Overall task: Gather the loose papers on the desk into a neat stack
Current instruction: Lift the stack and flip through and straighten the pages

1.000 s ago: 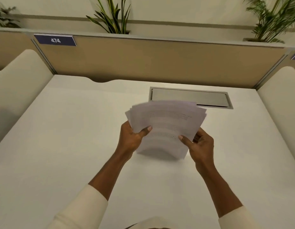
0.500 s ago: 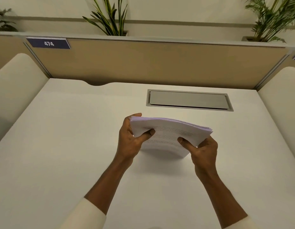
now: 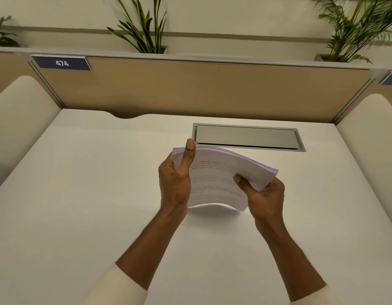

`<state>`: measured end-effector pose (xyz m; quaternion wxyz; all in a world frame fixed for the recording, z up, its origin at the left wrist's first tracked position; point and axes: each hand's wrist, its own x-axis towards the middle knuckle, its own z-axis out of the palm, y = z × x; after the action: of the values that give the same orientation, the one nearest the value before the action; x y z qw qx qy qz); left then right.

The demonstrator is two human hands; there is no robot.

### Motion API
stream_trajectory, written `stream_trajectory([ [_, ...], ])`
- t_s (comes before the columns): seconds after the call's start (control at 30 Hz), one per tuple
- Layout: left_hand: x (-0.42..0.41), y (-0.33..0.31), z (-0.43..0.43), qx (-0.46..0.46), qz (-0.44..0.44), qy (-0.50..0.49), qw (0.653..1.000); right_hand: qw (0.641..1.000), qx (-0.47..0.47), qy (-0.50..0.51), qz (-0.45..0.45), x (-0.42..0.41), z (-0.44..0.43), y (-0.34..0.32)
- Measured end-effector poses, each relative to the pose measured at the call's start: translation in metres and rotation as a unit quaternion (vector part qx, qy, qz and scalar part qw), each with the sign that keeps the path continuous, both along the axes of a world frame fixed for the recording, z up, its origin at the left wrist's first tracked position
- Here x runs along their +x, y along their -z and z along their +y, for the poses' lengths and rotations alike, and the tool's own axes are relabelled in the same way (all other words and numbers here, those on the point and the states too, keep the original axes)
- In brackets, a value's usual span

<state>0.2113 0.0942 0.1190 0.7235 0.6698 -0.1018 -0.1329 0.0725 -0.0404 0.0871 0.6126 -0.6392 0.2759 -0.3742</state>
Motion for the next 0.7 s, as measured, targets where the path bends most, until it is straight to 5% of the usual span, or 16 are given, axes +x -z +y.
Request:
stream_trajectory([
  [0.7, -0.006, 0.062, 0.004, 0.037, -0.007, 0.041, 0.998, 0.994, 0.087, 0.022, 0.061, -0.002, -0.001, 0.032],
])
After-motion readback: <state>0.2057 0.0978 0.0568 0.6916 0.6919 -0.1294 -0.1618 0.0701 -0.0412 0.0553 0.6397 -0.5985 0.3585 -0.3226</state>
